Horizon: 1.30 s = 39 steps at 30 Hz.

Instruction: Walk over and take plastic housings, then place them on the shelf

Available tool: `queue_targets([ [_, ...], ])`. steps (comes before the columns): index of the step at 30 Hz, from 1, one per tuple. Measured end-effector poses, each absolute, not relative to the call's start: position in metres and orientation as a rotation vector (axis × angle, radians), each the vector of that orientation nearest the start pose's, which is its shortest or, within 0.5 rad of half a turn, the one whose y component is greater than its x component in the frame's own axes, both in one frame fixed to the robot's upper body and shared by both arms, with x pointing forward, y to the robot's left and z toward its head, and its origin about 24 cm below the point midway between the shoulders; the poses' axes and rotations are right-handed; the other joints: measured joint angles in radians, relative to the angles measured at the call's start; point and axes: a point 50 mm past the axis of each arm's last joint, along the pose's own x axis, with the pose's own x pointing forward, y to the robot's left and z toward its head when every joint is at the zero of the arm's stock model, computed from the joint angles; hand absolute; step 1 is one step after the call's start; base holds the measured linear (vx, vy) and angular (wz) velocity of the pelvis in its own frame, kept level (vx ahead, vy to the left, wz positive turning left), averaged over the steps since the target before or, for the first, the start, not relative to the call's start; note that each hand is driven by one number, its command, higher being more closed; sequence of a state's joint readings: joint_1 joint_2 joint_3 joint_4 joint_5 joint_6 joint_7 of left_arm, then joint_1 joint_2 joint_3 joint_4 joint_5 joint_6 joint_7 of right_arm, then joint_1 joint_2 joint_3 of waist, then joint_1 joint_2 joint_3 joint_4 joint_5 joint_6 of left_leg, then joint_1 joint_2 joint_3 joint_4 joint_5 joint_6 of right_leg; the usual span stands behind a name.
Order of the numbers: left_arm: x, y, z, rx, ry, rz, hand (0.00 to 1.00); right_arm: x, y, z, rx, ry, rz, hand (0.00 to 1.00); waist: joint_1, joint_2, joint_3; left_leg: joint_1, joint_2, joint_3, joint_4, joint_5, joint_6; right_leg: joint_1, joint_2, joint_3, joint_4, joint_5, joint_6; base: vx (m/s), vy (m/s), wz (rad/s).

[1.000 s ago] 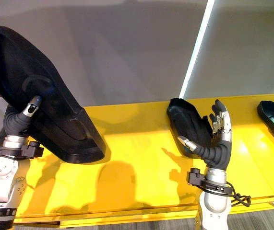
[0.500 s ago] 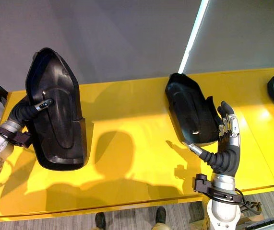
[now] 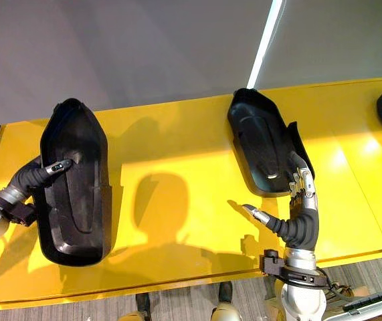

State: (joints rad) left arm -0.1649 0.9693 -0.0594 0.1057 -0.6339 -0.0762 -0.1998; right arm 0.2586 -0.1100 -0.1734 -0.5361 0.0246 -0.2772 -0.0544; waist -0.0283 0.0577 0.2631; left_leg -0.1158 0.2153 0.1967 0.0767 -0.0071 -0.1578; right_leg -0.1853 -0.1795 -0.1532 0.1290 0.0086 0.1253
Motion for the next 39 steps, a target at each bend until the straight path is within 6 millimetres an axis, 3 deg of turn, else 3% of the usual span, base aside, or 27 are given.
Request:
queue_targets([
  [3,0.273,0.291,0.124,0.298,-0.02,-0.159,0.0,0.178,-0.207,0.138,-0.178,-0.552,-0.212,0.0,-0.002,0.0,-0.001,0.011,0.0,0.001,-0.003,0.0,0.0,0.01,0.001,0.001,-0.002,0.0,0.0,0.0,0.0,0.0],
  [7,0.274,0.292,0.115,0.211,-0.034,-0.077,0.0,0.179,-0.207,0.135,-0.176,-0.528,-0.209,0.0,-0.003,0.0,-0.011,0.043,0.0,0.007,-0.017,0.001,0.0,0.04,0.003,0.002,-0.017,0.002,0.002,0.0,0.01,-0.03],
  [12,0.28,0.292,0.1,0.117,-0.017,0.064,0.0,0.18,-0.202,0.132,-0.161,-0.504,-0.187,0.0,-0.005,0.001,-0.08,0.087,0.0,0.015,-0.047,0.002,0.001,0.086,0.007,-0.001,-0.052,0.007,0.003,0.05,0.021,-0.01],
  [17,0.299,0.281,0.109,0.092,-0.065,0.104,0.0,0.182,-0.198,0.131,-0.157,-0.495,-0.157,0.0,-0.009,0.001,-0.112,0.115,-0.001,0.015,-0.063,0.003,-0.001,0.117,0.009,-0.005,-0.069,0.007,0.004,0.0,0.0,0.0],
  [21,0.317,0.272,0.135,0.061,-0.163,0.157,0.0,0.184,-0.196,0.13,-0.168,-0.488,-0.161,0.0,-0.03,0.003,-0.124,0.137,-0.001,-0.002,-0.09,0.022,0.0,0.14,0.011,-0.023,-0.073,0.008,0.003,0.0,0.01,0.11],
  [25,0.324,0.267,0.154,0.037,-0.232,0.185,0.0,0.186,-0.191,0.13,-0.16,-0.486,-0.135,0.0,-0.039,0.012,-0.148,0.145,-0.002,-0.007,-0.095,0.024,0.001,0.151,0.011,-0.026,-0.075,0.008,0.003,-0.01,0.01,0.04],
  [26,0.323,0.267,0.16,0.037,-0.265,0.203,1.0,0.186,-0.189,0.129,-0.157,-0.483,-0.126,0.0,-0.041,0.015,-0.156,0.146,-0.002,-0.008,-0.096,0.026,0.002,0.151,0.011,-0.027,-0.075,0.008,0.003,0.0,0.0,0.0],
  [30,0.307,0.261,0.196,0.082,-0.464,0.292,1.0,0.187,-0.188,0.128,-0.158,-0.478,-0.115,0.0,-0.039,0.025,-0.165,0.161,-0.002,-0.023,-0.107,0.035,0.003,0.176,0.011,-0.045,-0.079,0.008,0.004,-0.03,0.017,0.11],
  [32,0.278,0.259,0.211,0.14,-0.609,0.342,1.0,0.187,-0.188,0.128,-0.159,-0.477,-0.11,0.0,-0.037,0.027,-0.174,0.161,-0.002,-0.033,-0.107,0.035,0.003,0.187,0.012,-0.052,-0.085,0.007,0.004,-0.03,0.021,0.12],
  [34,0.244,0.258,0.211,0.179,-0.697,0.371,1.0,0.187,-0.189,0.128,-0.163,-0.475,-0.112,0.0,-0.027,0.034,-0.191,0.162,-0.002,-0.033,-0.11,0.035,0.003,0.187,0.012,-0.052,-0.088,0.007,0.004,0.0,0.0,0.0],
  [36,0.204,0.247,0.199,0.179,-0.733,0.375,1.0,0.186,-0.193,0.128,-0.167,-0.474,-0.125,0.0,0.001,0.041,-0.204,0.171,-0.002,-0.033,-0.113,0.035,0.003,0.195,0.012,-0.055,-0.089,0.006,0.004,0.01,0.012,0.03],
  [39,0.17,0.227,0.18,0.116,-0.708,0.329,1.0,0.186,-0.192,0.125,-0.137,-0.468,-0.135,0.0,0.017,0.039,-0.212,0.173,-0.005,-0.055,-0.115,0.035,0.003,0.223,0.01,-0.079,-0.104,0.004,0.008,-0.04,0.016,0.22],
])
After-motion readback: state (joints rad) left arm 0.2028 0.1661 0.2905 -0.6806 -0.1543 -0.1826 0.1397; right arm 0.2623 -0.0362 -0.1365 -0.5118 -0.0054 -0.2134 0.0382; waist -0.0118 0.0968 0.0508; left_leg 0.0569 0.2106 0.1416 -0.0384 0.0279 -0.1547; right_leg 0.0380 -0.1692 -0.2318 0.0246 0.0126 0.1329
